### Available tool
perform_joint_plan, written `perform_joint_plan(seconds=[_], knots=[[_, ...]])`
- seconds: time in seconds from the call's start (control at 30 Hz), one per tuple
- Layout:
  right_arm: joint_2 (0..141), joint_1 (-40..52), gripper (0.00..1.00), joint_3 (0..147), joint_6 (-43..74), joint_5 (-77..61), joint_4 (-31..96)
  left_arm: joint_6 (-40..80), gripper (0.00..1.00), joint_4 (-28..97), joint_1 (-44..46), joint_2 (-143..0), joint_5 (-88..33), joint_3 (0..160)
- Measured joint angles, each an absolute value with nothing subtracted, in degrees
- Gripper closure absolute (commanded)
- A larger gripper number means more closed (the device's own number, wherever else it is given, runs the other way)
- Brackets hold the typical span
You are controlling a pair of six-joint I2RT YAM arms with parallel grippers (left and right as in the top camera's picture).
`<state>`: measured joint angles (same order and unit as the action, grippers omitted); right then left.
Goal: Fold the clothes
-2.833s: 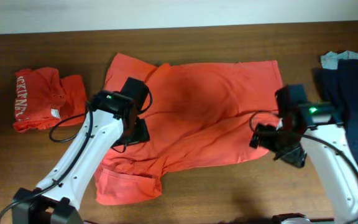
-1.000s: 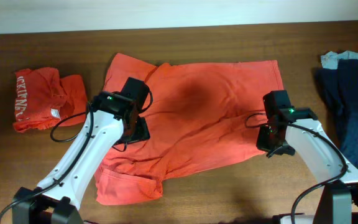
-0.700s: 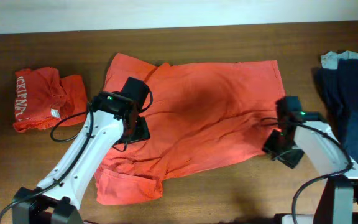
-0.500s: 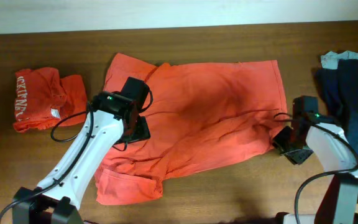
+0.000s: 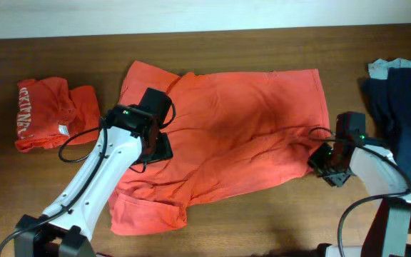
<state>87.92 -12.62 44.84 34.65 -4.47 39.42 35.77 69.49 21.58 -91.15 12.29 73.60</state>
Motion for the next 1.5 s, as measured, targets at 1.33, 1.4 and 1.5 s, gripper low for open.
perform_joint_plan(seconds=[1.33,1.4,1.5], knots=[[89.8,-16.5,0.96,46.8,27.0,-1.6,52.5,35.8,0.08,68.0,21.6,-91.2,12.4,73.6],[89.8,-20.4,0.96,50.5,26.9,1.9,55.6,35.8,0.08,68.0,21.6,-91.2,12.4,73.6],[89.8,-24.7,0.89,54.8,25.3,3.9,56.0,35.8,0.08,68.0,21.6,-91.2,12.4,73.6]])
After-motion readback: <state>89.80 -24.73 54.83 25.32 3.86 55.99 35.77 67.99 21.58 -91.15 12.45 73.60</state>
